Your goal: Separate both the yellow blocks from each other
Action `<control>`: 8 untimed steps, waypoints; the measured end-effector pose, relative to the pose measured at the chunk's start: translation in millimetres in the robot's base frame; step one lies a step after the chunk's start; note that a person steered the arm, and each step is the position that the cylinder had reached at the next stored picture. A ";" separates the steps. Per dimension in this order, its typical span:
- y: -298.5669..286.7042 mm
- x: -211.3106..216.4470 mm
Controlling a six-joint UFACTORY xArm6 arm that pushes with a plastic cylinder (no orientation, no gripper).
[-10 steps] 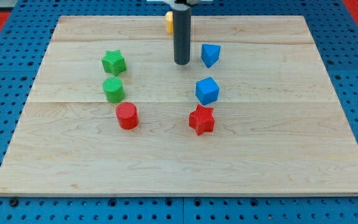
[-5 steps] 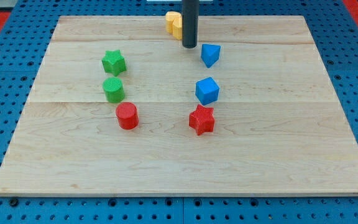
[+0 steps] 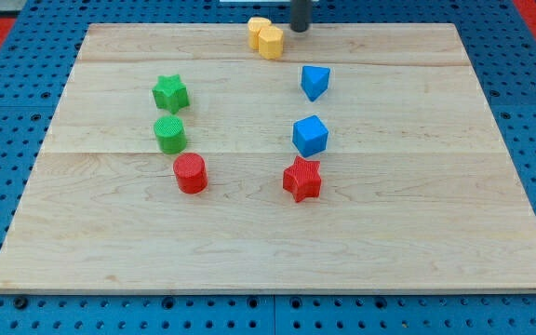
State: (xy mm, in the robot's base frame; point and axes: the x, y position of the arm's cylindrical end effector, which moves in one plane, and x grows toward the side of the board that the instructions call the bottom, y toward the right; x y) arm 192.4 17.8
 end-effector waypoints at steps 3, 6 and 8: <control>-89.3 2.5; -40.4 30.0; -78.6 34.1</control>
State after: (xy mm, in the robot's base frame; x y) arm 226.5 -60.8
